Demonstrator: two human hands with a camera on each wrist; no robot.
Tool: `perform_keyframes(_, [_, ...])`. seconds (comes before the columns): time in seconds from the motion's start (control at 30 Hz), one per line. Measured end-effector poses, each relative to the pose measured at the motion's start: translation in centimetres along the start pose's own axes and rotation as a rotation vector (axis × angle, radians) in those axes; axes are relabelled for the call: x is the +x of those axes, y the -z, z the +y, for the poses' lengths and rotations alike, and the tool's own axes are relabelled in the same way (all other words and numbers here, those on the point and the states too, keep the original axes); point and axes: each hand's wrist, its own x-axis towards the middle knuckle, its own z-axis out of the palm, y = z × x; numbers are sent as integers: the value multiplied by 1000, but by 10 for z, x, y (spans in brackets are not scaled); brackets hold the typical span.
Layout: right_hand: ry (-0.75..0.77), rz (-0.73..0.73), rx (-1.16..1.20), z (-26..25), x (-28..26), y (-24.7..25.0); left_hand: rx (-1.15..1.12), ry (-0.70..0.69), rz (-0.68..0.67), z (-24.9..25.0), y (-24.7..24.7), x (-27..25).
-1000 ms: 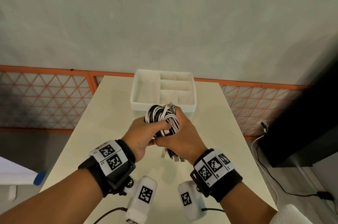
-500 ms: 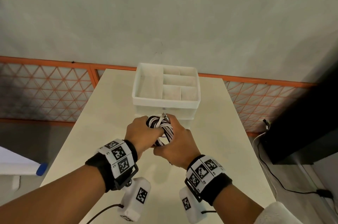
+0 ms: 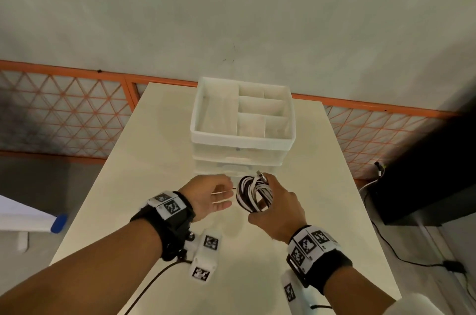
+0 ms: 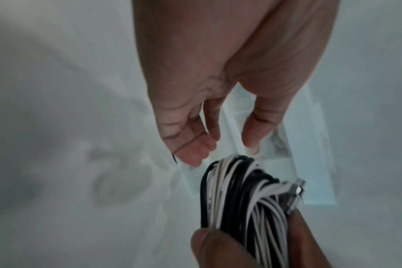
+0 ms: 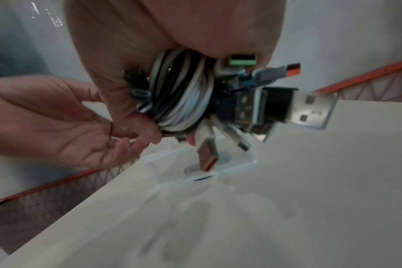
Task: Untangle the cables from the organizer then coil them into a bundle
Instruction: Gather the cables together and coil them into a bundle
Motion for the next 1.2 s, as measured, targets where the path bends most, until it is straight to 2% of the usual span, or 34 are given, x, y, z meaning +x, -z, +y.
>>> perform_keyframes(0.1, [-4,26,4,0,10,6,-164,32,32,6,-10,27])
perform_keyframes(0.27, [9,22,39,1,14,9,-420,72,6,7,-20,54])
perform_keyframes(0.4, [21,18,98,12,5,13,-347,91,-2,-14,-19,46])
perform_keyframes(0.57, [15,49,113,27,-10,21,-249,137,-47,-51,-9,9])
perform_keyframes(0.63, [16,38,109,29,-14,25,-53,103,-51,-49,-8,-10])
perform_keyframes(0.7, [33,19,93,27,-16,31,341,-39,-40,-36,-8,-26])
perform_keyframes(0.8, [65,-9,69,14,-15,37,872,-493,124,-10,-4,-34])
perform_keyframes(0.87, [98,-22,48,3,-10,38,1169,-694,239,2,2,-30])
perform_keyframes(0.9, [116,-26,43,-3,-7,37,1311,-685,248,3,5,-26])
perform_keyframes(0.93, [136,-28,43,-8,-3,36,1435,-617,248,1,10,-23])
perform_keyframes(1.0, [172,-26,36,-18,3,36,1561,-490,243,-9,20,-20])
perform_keyframes(1.2, [238,-45,0,-41,24,31,1578,-563,219,-40,39,-29])
